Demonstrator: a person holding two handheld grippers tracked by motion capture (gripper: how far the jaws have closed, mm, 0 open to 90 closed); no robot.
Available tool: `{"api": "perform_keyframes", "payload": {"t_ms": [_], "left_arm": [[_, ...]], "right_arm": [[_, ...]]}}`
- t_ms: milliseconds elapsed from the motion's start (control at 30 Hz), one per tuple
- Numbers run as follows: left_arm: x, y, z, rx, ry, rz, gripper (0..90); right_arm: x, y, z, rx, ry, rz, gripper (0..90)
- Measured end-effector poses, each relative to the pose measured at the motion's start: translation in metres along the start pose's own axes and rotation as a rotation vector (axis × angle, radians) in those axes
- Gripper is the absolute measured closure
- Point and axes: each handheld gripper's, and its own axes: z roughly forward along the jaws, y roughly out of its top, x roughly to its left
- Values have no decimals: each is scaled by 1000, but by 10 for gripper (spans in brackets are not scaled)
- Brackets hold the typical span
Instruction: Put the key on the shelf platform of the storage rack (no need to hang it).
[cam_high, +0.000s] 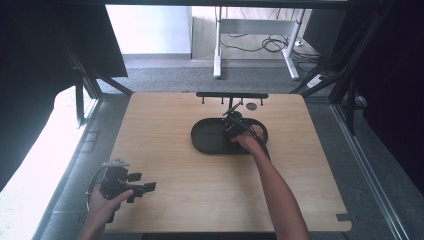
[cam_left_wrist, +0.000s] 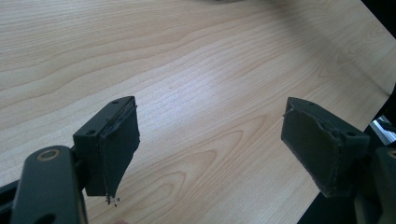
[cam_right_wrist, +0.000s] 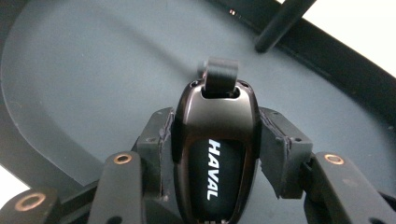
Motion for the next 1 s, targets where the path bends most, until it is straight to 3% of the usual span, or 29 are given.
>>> {"api": "perform_keyframes", "payload": {"t_ms": [367,733,1000], "left_arm": [[0,0,-1,-3,2,-2,195],[0,0,-1,-2,4,1,196],[-1,0,0,-2,4,0,195]], "right_arm": [[0,-4,8,37,-8,3,482],[5,-2,-15,-51,4,-14,434],[14,-7,-41,-115,36,-60,426]]}}
